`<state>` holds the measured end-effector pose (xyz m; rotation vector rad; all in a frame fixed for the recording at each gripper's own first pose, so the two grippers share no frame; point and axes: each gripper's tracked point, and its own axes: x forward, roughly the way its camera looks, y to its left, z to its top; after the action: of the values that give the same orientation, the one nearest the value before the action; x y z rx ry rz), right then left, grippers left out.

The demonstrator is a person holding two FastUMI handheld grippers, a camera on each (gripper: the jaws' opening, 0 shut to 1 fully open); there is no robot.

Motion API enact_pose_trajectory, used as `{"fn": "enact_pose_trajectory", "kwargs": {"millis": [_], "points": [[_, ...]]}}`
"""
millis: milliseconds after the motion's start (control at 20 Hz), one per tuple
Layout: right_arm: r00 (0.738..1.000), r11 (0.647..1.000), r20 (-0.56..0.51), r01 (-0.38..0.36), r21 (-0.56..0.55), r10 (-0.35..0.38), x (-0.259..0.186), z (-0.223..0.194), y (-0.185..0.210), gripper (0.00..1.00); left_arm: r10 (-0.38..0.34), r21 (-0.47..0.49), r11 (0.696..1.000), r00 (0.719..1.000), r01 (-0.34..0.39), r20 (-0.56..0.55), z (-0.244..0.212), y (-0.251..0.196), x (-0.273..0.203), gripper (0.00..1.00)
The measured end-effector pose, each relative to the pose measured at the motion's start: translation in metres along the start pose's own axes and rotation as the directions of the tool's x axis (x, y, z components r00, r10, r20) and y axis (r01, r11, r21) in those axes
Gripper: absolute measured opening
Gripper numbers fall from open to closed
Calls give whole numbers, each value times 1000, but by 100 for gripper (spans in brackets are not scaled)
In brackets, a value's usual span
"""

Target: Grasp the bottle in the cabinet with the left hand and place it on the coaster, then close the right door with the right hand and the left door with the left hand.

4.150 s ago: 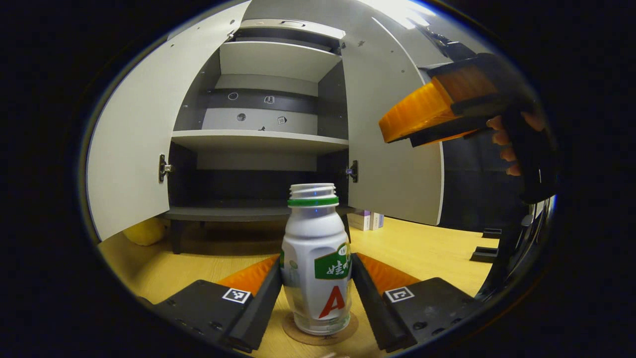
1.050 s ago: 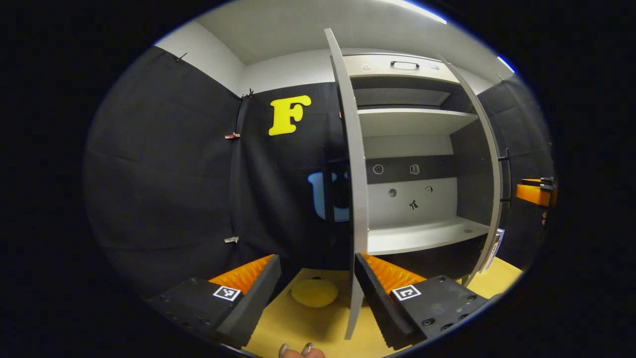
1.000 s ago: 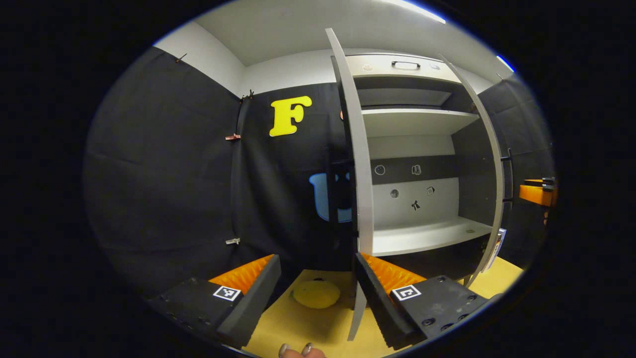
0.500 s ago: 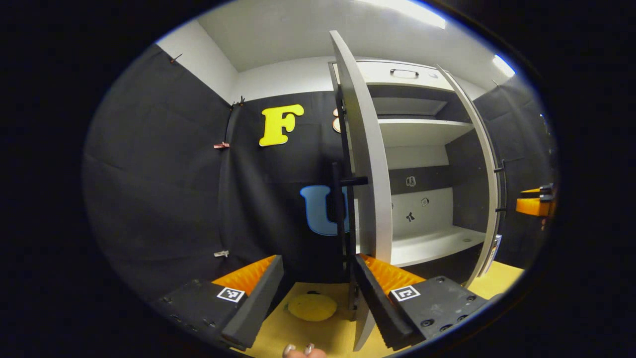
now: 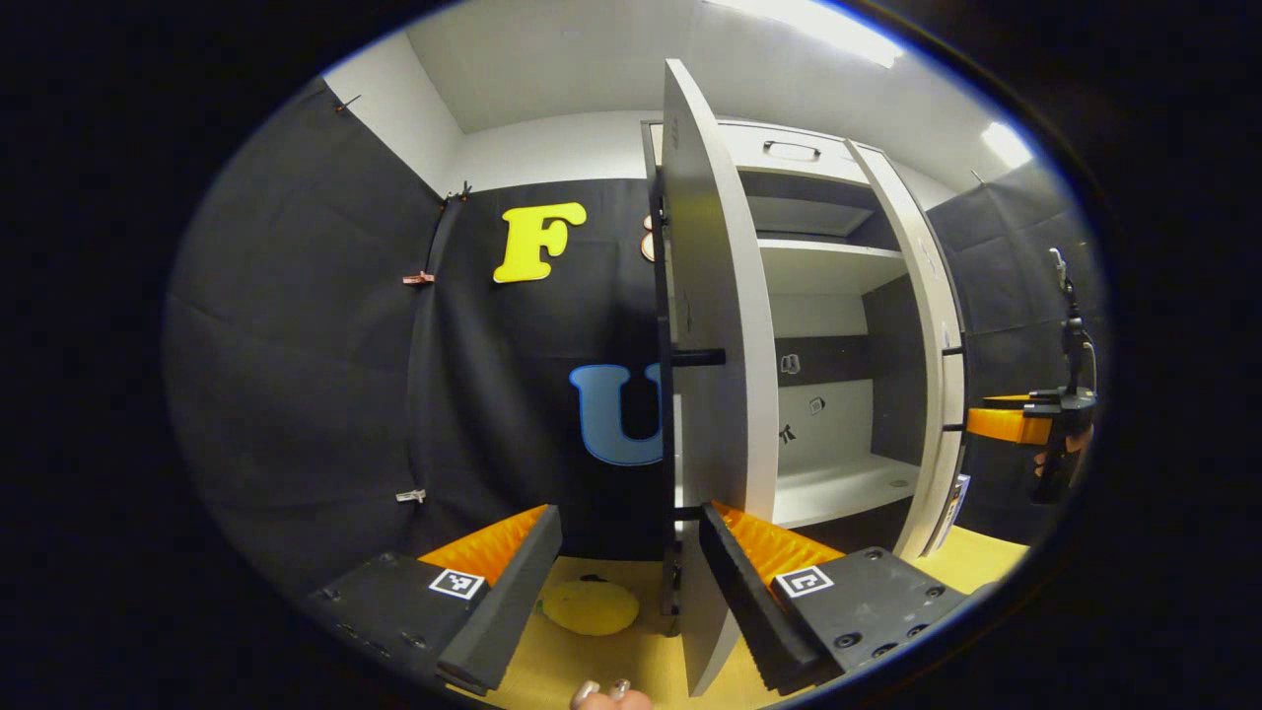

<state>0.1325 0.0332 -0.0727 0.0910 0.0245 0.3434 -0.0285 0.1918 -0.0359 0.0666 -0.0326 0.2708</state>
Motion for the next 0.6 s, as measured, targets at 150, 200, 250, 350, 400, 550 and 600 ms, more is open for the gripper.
{"fn": "enact_pose_trajectory", "kwargs": {"millis": [150, 200, 250, 350, 400, 550, 600], "points": [[1000, 1000, -13, -17, -2, 17, -3, -4, -1, 98, -65, 1, 998, 998, 65, 4, 2, -34, 7, 92], [1000, 1000, -13, -24, -4, 23, -6, -4, -2, 98, -95, 1, 995, 995, 95, 8, 3, -46, 12, 92], [1000, 1000, -16, -26, -14, 26, -9, -4, -4, 98, -127, -1, 992, 992, 127, 13, 3, -60, 15, 92], [1000, 999, -14, -13, -46, 12, -16, -2, -15, 98, -174, -9, 985, 984, 174, 24, 3, -85, 26, 92], [1000, 998, -10, -3, -56, 3, -20, -1, -21, 98, -194, -2, 981, 981, 194, 22, 3, -96, 33, 92], [1000, 998, -12, 26, -53, -26, -34, 3, -38, 98, -299, 39, 954, 953, 298, 40, 5, -147, 55, 92], [999, 997, -18, 45, -63, -46, -39, 3, -46, 98, -316, 57, 948, 948, 313, 46, 7, -161, 63, 92]]}}
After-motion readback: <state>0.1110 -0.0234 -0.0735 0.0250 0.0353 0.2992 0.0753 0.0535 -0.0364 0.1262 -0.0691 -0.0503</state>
